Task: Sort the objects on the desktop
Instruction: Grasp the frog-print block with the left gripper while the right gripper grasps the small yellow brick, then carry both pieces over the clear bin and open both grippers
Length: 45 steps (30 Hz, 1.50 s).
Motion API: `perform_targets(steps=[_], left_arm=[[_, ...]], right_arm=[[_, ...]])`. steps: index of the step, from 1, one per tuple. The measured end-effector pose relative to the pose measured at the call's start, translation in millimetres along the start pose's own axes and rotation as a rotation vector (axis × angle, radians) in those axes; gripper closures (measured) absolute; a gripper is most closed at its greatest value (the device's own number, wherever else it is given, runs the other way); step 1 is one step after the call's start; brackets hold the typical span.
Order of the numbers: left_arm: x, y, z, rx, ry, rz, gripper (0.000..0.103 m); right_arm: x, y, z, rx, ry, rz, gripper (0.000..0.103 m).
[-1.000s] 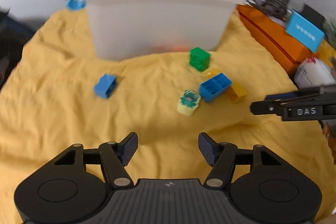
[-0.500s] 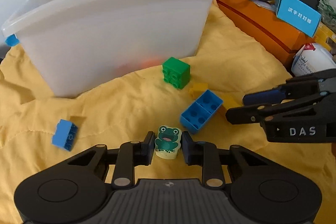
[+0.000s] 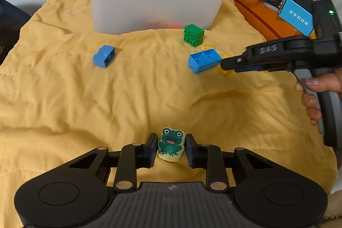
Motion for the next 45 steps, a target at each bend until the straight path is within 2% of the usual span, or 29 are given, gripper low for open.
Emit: perform_targets(steps=[2,3,4,6,9,12,18,24,27,34,38,41,45], left_arm=[[2.5,1.2,-0.4,-0.004,-0.002,-0.001,0.072],[2.8,1.0,-0.2,-0.005,-0.004,-0.003,0.072],[2.9,0.4,-0.3,-0.006,-0.002,-0.006,0.071],[3.4,0.3,-0.6,-0.007,0.005,-0.009,0.071],[4.7,-0.7,-1.9,-0.009,0.005,-0.013,0.071],[6.3,-1.8,-4.1,-0.014,-0.015,-0.024,0.071],[8.8,-2.2,-8.6,-0.024,-0.072,-0.026,0.071],[11.1,1.4,-9.9,-0.011,-0.09,-0.042,0.074],[4.5,10.2,-7.7,0.002,-0.076,-0.065,0.074],[-31.8,42.5,-3.1,0.013,-0.049,-0.182,0.074],[-51.6,52.4,2.0,0.042,-0.014,-0.223,0.074],[-75.9,65.5,4.2,0.053,-0.032,-0.282,0.074],[-122.4,83.7,10.7,0.058,-0.048,-0.378,0.074]], right_arm=[[1.1,-6.9,6.5,-0.024,0.034,0.014,0.068],[1.9,-9.4,13.5,0.0,0.087,0.007,0.073],[2.7,-11.1,22.1,0.026,0.165,-0.008,0.082],[5.4,-13.4,34.5,0.058,0.276,-0.02,0.083],[12.4,-6.0,45.8,0.097,0.377,-0.048,0.085],[22.8,11.1,54.8,0.091,0.45,-0.046,0.086],[61.6,20.6,59.3,0.054,0.47,0.044,0.086],[72.4,22.0,65.8,0.08,0.572,0.001,0.086],[75.8,23.2,66.3,0.087,0.577,-0.013,0.086],[56.3,40.9,65.1,0.056,0.497,-0.058,0.086],[46.5,44.0,66.6,0.058,0.485,-0.085,0.086],[37.7,45.7,65.5,0.028,0.433,-0.088,0.086],[0.2,66.9,80.2,0.018,0.459,-0.218,0.086]])
Point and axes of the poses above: each gripper's, at about its wrist camera, not at the fingertips, and y roughly against the way its jaws point, z to its left, x to its underside, the point moved 3 cm from there along -y, roughly the way its jaws point, and after that the axes turned 3 degrees about x, right-handed, at the moved point
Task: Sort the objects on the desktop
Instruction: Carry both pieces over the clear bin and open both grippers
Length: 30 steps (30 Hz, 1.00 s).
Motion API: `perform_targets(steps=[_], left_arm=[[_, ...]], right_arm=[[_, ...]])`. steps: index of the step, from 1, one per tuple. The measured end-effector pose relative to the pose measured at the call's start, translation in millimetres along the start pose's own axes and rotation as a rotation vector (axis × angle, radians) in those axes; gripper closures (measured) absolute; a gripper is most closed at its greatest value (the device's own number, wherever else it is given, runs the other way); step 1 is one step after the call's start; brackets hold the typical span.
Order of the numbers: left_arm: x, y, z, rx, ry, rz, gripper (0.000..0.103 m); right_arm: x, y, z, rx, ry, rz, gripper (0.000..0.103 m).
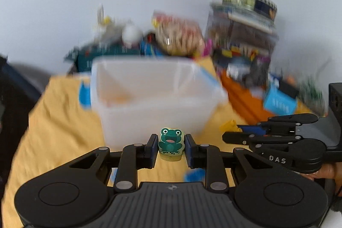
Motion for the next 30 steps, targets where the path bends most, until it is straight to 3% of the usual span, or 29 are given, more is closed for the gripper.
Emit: perform_targets(steps=[8,14,17,21,23,25,30], left_arm=[[-89.0,-17.5,9.0,-0.029,-0.073,-0.125,0.074],[-122.8,-47.5,30.7,-0.064,-0.056,-0.146,0.074],[-114.1,-83.7,46.9,-0.11,-0.022,-0.091,0.074],[-91.7,-121.6,58.5,-0.169,-0.001,0.032,0.071],[-86.9,-120.8,57.9,-0.154,0.018,0.031,0.052],[-84.6,-114.7,54.5,-0.146,0.011,0.016,0.041],[-78.2,-94.3,49.0,-0.153,0.029,0.009,0.039]], right_arm=[[-102.1,4.6,-19.6,0.031,-0.036,-0.246,0.086],[-151.9,-8.0,-24.4,0.093,-0.001,-0.349,0.086],[-163.7,-33.0,-28.1,0.116,-0.029,-0.315,0.086],[-150.1,-72.8,-36.0,0.113,-0.13,-0.197,0.085],[-138.8,-86.1,-33.8,0.114,-0.127,-0.131,0.084],[-132.1,-93.3,-31.5,0.112,-0.102,-0.081,0.067],[-122.4,-79.8,-33.4,0.11,-0.097,-0.096,0.058]])
Point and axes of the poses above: each gripper's, at about its wrist camera, not at the fingertips, and y roughly against the way its jaws point, z to its left, x to its underside, the point moved 3 cm from there along -y, roughly the way its jaws point, and after that the axes turned 3 degrees about x, right-handed, at the moved point
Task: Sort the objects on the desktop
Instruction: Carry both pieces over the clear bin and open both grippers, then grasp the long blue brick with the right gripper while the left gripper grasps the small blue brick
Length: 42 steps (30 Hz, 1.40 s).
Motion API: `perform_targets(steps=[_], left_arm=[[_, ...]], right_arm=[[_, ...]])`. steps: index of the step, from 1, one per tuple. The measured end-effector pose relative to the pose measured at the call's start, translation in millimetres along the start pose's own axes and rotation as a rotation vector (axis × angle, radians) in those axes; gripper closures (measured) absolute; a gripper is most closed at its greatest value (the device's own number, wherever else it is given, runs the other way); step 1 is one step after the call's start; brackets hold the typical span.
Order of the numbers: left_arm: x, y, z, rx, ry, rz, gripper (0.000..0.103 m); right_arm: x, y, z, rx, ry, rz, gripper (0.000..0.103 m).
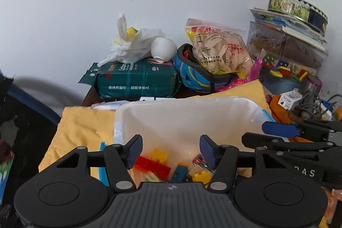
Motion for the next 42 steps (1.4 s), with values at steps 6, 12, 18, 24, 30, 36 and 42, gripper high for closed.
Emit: perform_targets(steps=[6,12,18,24,30,36,42], left_arm=[[27.6,35.5,-11.7,0.017,-0.012,0.001,0.032],[79.9,62.7,-13.7,-0.032,0.044,-0.003,0.03],[140.5,62.3,-6.2,-0.067,0.098,0.117,0.03],[180.8,62.5,-7.2,-0.071,0.112,0.201,0.03],[190.8,63.1,-15.7,-0.041,0.096,0.231,0.03],[192.4,63.8,-19.0,-0.032,0.065,0.23,0.03],[175.6,46.5,-5.7,-0.022,0.024,0.215,0.03]], right_arm=[[3.8,24.7,-2.1,-0.004,-0.001,-0.074,0.048],[8.5,50.0,-7.9,-0.009,-0.019,-0.112,0.033],[43.9,68.5,-18.0,-0.01,0.007,-0.058,0.033],[101.1,61.6,-26.7,-0.023,0.005,0.129,0.036],[131.6,59.9,17.1,-0.098,0.23,0.175,0.047],[160.7,58.5,65.3,-0.074,0.632,0.136,0.047],[174.0,37.4,64.1,-0.059,0.765,0.144,0.061]])
Point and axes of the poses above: each gripper's, at about its wrist camera, not at the fingertips, and y roughly against the way its jaws point, z to its left, x to its underside, the point moved 3 cm from there along -y, roughly the way its jaws point, and after that the axes turned 3 degrees about x, right-handed, at the moved point
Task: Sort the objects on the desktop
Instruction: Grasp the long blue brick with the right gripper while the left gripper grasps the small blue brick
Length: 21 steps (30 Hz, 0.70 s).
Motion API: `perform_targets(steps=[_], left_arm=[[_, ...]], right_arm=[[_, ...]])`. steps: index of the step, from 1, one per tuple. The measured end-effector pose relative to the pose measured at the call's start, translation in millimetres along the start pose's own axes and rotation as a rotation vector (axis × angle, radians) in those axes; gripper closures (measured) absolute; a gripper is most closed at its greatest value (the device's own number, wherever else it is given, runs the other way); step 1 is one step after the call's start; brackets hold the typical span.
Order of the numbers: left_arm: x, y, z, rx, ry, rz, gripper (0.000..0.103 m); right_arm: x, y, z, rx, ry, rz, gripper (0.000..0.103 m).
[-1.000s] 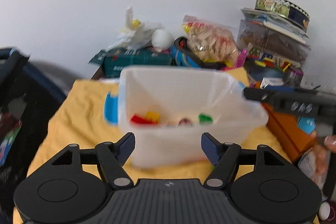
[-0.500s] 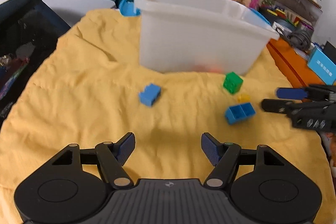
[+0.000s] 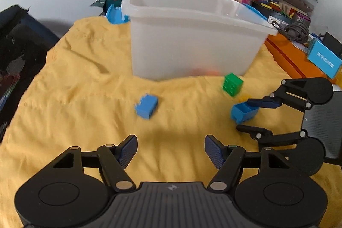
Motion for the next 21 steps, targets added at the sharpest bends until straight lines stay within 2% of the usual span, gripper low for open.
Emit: perform_targets(steps=[3,5,6,7,10,12,14,15,17,19,21], left_arm=[[-15.9,-15.8,14.3,-0.008,0.007,0.003,0.03],[-25.5,-27.2,24.5,0.014,0.031,0.012,0.031],[-29.8,-33.7,29.2,0.036,0.039,0.017,0.031],[-32.7,-39.6,32.8,0.049,0.037,0.022,0.032],[-37.1,-57.9,39.1,0.052,0.019,0.064,0.051],[-37.1,-61.6,39.2,0.057,0.011,0.069,0.054],[-35.1,-58.5,34.7,0.066,-0.01,0.059,0.066],[-33.2,-55.4,29.7,0.066,-0.036,0.059,0.068],[-27.1,-44.9,14.1,0.063,-0.126,0.057,0.068],[-15.9,-34.1,-4.4,0.035,-0.238,0.07,0.068],[0.4,-23.5,-23.2,0.042,-0.322,0.081,0.068]], right_arm=[[-0.8,-8.4,-4.2,0.008,0.045,-0.021,0.062],[-2.5,-11.9,-5.7,0.01,0.077,-0.028,0.062],[-3.8,-13.9,-6.8,-0.007,0.079,-0.025,0.063],[-4.7,-15.8,-7.9,-0.032,0.069,-0.016,0.069],[-6.0,-14.7,-11.6,-0.078,0.0,0.007,0.073],[-3.6,-8.1,-14.7,-0.101,-0.077,0.025,0.074],[0.1,2.1,-18.5,-0.134,-0.162,0.036,0.074],[3.6,9.2,-21.7,-0.16,-0.225,0.04,0.074],[12.4,18.1,-29.2,-0.233,-0.365,0.061,0.074],[24.2,24.2,-36.2,-0.327,-0.53,0.101,0.074],[36.9,24.4,-37.4,-0.41,-0.67,0.158,0.074]])
Point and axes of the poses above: each gripper's, at about its wrist camera, not at the fingertips, and y roughly against the way its jaws point, z to its left, x to its underside, the point moved 3 cm from there along -y, roughly the way its jaws point, and after that the axes turned 3 degrees about x, right-handed, at the moved point
